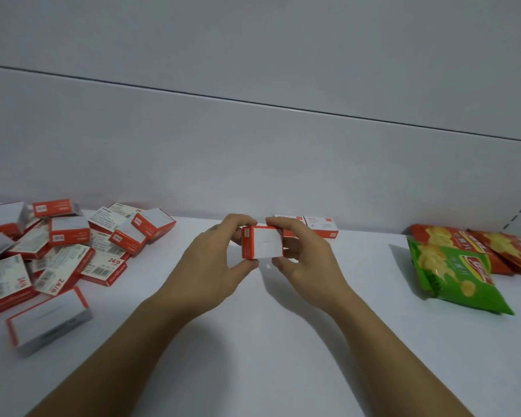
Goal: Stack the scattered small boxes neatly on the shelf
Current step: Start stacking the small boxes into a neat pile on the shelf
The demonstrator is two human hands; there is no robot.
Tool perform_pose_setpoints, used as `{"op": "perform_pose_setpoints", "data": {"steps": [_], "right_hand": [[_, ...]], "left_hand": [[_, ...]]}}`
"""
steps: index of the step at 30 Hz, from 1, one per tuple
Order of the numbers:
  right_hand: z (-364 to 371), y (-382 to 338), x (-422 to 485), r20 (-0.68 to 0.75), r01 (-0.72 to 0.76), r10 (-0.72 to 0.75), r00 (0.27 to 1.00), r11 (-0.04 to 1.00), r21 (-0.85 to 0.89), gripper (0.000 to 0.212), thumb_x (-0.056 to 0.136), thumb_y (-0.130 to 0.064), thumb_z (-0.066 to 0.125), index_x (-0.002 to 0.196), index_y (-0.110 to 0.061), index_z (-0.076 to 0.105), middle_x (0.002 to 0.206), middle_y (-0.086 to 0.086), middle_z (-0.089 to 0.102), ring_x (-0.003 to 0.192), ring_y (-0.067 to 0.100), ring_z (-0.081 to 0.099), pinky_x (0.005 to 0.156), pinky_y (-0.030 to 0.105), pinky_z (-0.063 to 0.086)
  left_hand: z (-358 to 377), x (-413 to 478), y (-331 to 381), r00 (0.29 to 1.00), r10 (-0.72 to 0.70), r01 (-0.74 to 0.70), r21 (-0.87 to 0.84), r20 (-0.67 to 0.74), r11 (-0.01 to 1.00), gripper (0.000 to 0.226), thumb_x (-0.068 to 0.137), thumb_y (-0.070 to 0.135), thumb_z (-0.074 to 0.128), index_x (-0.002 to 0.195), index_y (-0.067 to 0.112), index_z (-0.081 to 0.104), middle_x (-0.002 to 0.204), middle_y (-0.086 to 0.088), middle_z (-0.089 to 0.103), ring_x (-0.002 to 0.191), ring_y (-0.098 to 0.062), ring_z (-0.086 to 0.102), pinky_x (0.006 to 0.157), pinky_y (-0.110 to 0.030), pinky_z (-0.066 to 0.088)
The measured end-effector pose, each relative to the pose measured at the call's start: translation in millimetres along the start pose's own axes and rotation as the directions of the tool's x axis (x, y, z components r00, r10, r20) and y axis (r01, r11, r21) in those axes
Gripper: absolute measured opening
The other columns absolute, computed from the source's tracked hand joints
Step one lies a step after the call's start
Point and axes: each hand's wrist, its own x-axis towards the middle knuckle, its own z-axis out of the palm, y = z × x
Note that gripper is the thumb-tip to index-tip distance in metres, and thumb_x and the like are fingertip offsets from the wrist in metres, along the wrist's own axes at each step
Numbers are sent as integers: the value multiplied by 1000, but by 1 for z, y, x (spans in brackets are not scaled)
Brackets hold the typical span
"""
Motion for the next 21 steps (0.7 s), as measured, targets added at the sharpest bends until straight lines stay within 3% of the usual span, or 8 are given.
{"op": "perform_pose_setpoints", "data": {"steps": [4, 6, 9, 12, 14, 16, 18, 21], "right_hand": [[4, -5, -2, -44, -31, 32, 999, 999, 38, 59, 84, 2, 63, 132, -30, 51, 123, -13, 59, 98, 0, 64, 82, 15, 51], [5, -10, -5, -36, -58, 60, 998, 997, 50, 63, 83, 1, 60, 136, -31, 47, 123, -15, 58, 103, 0, 61, 87, 16, 50], [5, -15, -10, 48, -119, 115, 992, 989, 90, 67, 79, -15, 61, 140, -35, 42, 128, -18, 54, 112, -5, 53, 95, 21, 45], [6, -21, -13, 104, -241, 226, 968, 957, 164, 70, 75, -44, 69, 140, -39, 42, 125, -22, 56, 108, -7, 55, 87, 16, 47], [6, -24, -12, 69, -266, 258, 964, 947, 181, 65, 77, -45, 73, 137, -35, 48, 119, -19, 62, 102, -7, 60, 82, 15, 49], [5, -26, -11, 93, -277, 262, 961, 919, 279, 50, 83, -33, 70, 131, -29, 56, 119, -12, 65, 106, 3, 62, 92, 27, 51], [4, -27, -11, 187, -287, 224, 956, 837, 465, 34, 89, -21, 63, 123, -22, 64, 120, 2, 66, 110, 18, 63, 97, 39, 50], [2, -26, -9, 275, -343, 205, 939, 587, 733, 33, 92, -13, 49, 122, -10, 63, 116, 14, 67, 108, 30, 64, 91, 42, 53]], "left_hand": [[-3, 0, 3, 999, 15, -18, -67, -50, 998, 52, 75, 33, 78, 103, 55, 40, 94, 35, 52, 102, 17, 46, 71, 0, 36], [-3, -1, 5, 998, 8, -13, -82, -55, 997, 54, 74, 34, 79, 99, 58, 39, 92, 39, 50, 100, 24, 41, 66, 4, 35], [-3, -2, 6, 998, 19, -25, -108, -60, 994, 51, 74, 35, 79, 100, 57, 40, 96, 35, 55, 102, 17, 47, 72, -1, 39], [-2, -4, 8, 997, 50, -55, -107, -52, 993, 49, 75, 32, 78, 101, 54, 42, 101, 28, 58, 103, 6, 53, 81, -7, 42], [0, -5, 10, 991, 110, -116, -91, -71, 989, 47, 77, 27, 77, 103, 50, 46, 101, 23, 58, 101, 0, 54, 82, -11, 44], [0, -5, 12, 983, 164, -168, -50, -81, 984, 43, 78, 28, 75, 111, 43, 51, 103, 18, 54, 102, -4, 52, 84, -13, 43], [-1, -4, 10, 986, 154, -157, -40, -66, 987, 48, 77, 33, 76, 116, 45, 51, 110, 17, 47, 108, -3, 48, 85, -9, 40], [-2, -2, 5, 997, 78, -80, -64, -28, 995, 52, 75, 39, 77, 117, 48, 47, 116, 19, 45, 113, -2, 44, 85, -10, 41]]}}
